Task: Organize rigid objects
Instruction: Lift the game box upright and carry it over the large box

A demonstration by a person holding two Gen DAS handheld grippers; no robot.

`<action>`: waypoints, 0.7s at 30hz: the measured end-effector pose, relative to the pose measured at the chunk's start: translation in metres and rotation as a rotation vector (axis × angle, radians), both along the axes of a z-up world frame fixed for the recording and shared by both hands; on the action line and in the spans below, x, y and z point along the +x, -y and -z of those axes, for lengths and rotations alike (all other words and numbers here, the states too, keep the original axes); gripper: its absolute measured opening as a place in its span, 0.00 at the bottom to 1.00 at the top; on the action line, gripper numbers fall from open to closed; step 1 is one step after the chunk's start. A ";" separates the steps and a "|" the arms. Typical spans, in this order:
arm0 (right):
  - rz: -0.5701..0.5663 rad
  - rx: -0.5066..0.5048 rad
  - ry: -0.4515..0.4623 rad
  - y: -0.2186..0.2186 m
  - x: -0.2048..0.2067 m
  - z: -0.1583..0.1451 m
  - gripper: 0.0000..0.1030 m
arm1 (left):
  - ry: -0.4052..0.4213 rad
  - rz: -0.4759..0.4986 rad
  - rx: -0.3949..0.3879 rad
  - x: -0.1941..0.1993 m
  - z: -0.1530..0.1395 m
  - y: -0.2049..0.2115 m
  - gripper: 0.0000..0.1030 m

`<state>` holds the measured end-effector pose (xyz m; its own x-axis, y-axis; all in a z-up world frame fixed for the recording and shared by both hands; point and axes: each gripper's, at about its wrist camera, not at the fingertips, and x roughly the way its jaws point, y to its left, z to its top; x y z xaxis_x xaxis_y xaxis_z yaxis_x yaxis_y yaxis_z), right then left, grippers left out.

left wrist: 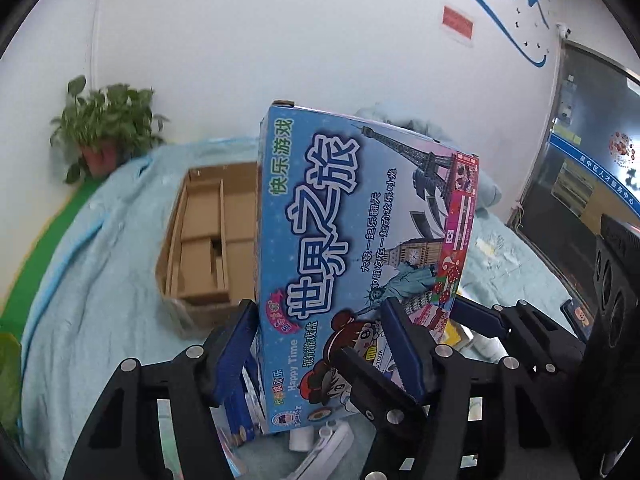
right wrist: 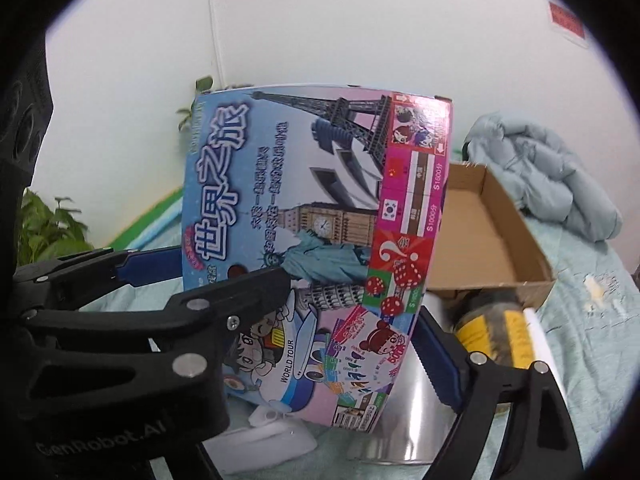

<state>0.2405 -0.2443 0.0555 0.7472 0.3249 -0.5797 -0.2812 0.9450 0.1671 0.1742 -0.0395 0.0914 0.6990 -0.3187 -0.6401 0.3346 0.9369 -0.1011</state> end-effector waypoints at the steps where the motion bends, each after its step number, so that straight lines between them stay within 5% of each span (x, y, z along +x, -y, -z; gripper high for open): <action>1: 0.005 0.000 0.011 0.001 0.001 -0.003 0.84 | 0.012 -0.001 -0.003 0.001 -0.005 0.002 0.59; 10: 0.014 -0.009 0.076 0.000 0.036 -0.028 0.83 | 0.079 0.002 -0.018 0.035 -0.045 0.013 0.59; 21: -0.033 -0.006 0.005 -0.007 0.116 -0.023 0.84 | -0.006 -0.023 -0.069 0.142 -0.046 0.007 0.59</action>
